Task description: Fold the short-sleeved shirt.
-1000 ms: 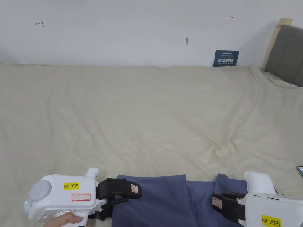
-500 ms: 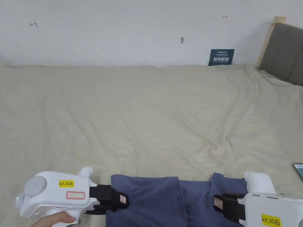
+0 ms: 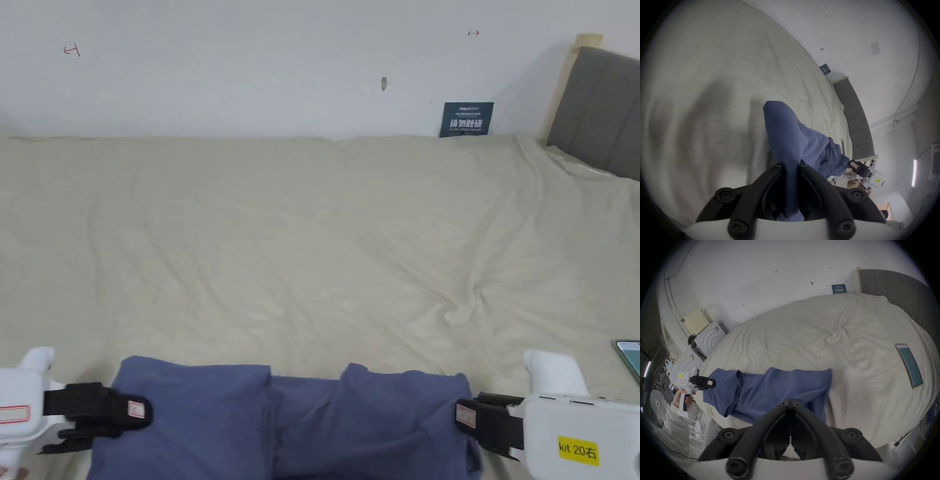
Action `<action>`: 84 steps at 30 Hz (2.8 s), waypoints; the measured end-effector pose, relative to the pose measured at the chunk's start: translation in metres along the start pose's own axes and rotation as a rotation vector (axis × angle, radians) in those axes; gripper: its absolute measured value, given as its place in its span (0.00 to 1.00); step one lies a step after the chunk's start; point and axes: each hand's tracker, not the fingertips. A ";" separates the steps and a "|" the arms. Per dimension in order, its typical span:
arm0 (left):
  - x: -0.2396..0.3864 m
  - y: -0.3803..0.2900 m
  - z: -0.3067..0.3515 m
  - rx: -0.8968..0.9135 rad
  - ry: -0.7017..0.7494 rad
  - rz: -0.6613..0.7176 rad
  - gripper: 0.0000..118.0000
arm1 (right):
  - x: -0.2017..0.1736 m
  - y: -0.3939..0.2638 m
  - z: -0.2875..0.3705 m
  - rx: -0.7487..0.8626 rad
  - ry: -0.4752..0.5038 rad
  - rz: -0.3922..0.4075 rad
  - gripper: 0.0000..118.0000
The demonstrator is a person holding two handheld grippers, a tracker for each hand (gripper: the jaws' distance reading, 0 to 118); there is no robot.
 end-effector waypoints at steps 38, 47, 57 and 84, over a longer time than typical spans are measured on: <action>0.235 -0.017 -0.248 -0.325 -0.157 -0.356 1.00 | 0.097 -0.027 0.031 0.048 -0.010 -0.157 0.00; 0.223 0.013 -0.183 -0.215 -0.178 -0.371 1.00 | 0.083 -0.024 0.031 0.048 0.002 -0.122 0.00; 0.183 -0.022 -0.211 -0.241 0.003 -0.271 0.02 | 0.083 -0.024 0.033 0.050 -0.011 -0.133 0.00; 0.218 -0.061 -0.228 -0.318 -0.213 -0.343 0.02 | 0.071 -0.009 0.035 0.060 -0.012 -0.086 0.00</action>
